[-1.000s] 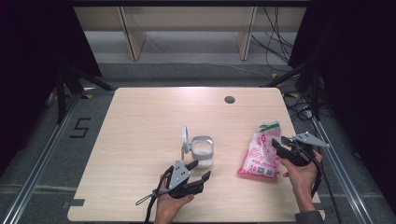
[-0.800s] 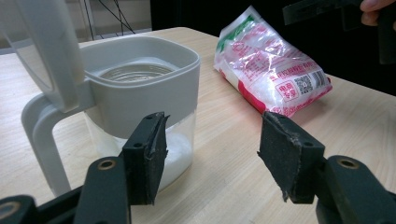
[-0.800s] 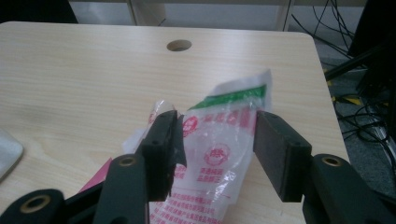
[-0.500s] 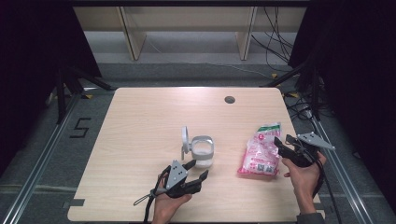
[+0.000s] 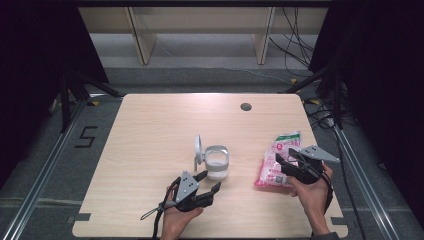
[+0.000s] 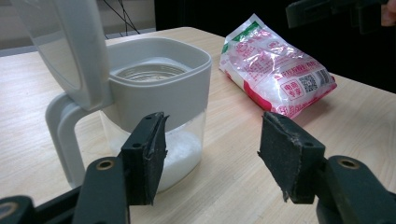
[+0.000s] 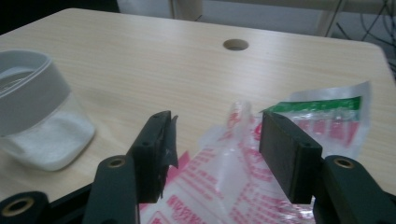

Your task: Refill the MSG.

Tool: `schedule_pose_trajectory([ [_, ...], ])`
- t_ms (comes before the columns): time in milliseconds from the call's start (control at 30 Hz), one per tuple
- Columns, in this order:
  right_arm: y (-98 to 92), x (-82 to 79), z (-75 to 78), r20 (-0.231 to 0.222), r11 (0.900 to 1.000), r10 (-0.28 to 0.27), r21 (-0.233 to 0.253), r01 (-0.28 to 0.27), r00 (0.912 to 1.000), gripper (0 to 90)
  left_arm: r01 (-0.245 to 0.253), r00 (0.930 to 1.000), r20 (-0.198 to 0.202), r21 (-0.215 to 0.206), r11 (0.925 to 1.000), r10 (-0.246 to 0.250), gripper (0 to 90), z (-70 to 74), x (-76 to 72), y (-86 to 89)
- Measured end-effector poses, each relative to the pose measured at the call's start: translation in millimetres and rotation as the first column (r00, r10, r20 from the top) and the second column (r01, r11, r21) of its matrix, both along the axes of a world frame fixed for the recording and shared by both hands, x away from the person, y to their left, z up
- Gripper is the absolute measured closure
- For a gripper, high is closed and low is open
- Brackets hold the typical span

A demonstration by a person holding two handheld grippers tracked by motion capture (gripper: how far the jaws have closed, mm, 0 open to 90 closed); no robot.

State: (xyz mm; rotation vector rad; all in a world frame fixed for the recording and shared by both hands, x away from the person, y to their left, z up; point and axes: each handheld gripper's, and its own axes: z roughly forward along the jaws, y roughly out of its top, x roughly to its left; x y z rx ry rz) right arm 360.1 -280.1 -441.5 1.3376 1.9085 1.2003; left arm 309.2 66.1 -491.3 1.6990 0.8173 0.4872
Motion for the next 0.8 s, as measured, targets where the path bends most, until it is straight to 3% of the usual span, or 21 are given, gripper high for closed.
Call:
schedule_pose_trajectory([
  [33, 1.1, 0.7, -1.4, 0.014, 1.000, 0.013, -0.012, -0.013, 0.9998, 44.7, 0.010, 0.9999, 0.011, 0.010, 0.9999, -0.010, 40.5, 0.6, 1.0, 1.6],
  [67, 4.4, -1.5, -1.7, -0.015, 1.000, 0.017, 0.002, -0.017, 0.9997, 44.0, -0.003, 1.0000, 0.003, -0.010, 0.9999, 0.003, 40.5, 0.0, 0.9, 1.3],
  [133, 7.1, -0.6, -3.8, 0.012, 0.999, 0.054, 0.003, -0.054, 0.9985, 42.8, 0.005, 0.9999, 0.013, 0.004, 1.0000, -0.005, 40.4, 0.6, 2.1, 3.3],
  [167, 10.2, -3.9, -2.8, -0.017, 0.998, 0.055, 0.013, -0.054, 0.9984, 42.8, 0.003, 0.9999, 0.012, 0.006, 1.0000, -0.003, 40.3, 0.7, 2.3, 3.6],
  [233, 12.3, -4.2, -4.8, 0.015, 0.996, 0.084, -0.010, -0.084, 0.9963, 42.5, 0.002, 0.9999, 0.010, 0.014, 0.9999, -0.002, 40.2, 1.4, 2.1, 4.6],
  [300, 16.0, -7.6, -5.2, -0.014, 0.996, 0.091, 0.007, -0.091, 0.9957, 42.5, -0.002, 1.0000, 0.004, 0.010, 0.9999, 0.002, 40.1, 1.6, 2.2, 5.1],
  [367, 16.2, -8.2, -7.8, -0.020, 0.993, 0.120, -0.014, -0.120, 0.9926, 42.4, -0.002, 0.9999, 0.010, 0.020, 0.9998, 0.001, 39.9, 2.2, 3.0, 7.5],
  [433, 20.0, -12.2, -11.0, -0.041, 0.992, 0.124, 0.013, -0.124, 0.9914, 42.3, -0.003, 0.9999, 0.010, 0.013, 0.9999, 0.003, 39.4, 2.2, 3.7, 9.2],
  [533, 18.8, -13.3, -13.7, -0.033, 0.987, 0.161, -0.012, -0.162, 0.9864, 41.1, -0.030, 0.9995, -0.008, 0.003, 0.9995, 0.030, 39.3, 2.6, 2.9, 11.2],
  [567, 21.5, -15.8, -14.6, -0.041, 0.988, 0.153, 0.008, -0.152, 0.9874, 39.8, -0.034, 0.9994, -0.002, -0.002, 0.9994, 0.034, 39.3, 2.5, 3.4, 12.0],
  [600, 20.0, -15.3, -15.2, -0.037, 0.985, 0.174, -0.013, -0.174, 0.9841, 38.5, -0.039, 0.9992, -0.006, -0.001, 0.9993, 0.039, 39.3, 3.0, 3.2, 13.0],
  [700, 24.4, -19.3, -17.9, -0.039, 0.985, 0.170, 0.037, -0.169, 0.9847, 33.5, -0.044, 0.9990, 0.003, -0.005, 0.9990, 0.044, 38.9, 3.6, 3.9, 15.4],
  [767, 23.9, -20.5, -17.9, -0.054, 0.984, 0.176, 0.023, -0.175, 0.9829, 31.7, -0.047, 0.9989, -0.003, 0.004, 0.9989, 0.047, 38.8, 4.6, 3.6, 17.5],
  [800, 23.5, -18.9, -20.0, -0.027, 0.980, 0.200, 0.013, -0.200, 0.9794, 29.7, -0.044, 0.9990, 0.004, 0.014, 0.9989, 0.044, 38.7, 5.2, 3.9, 19.1],
])
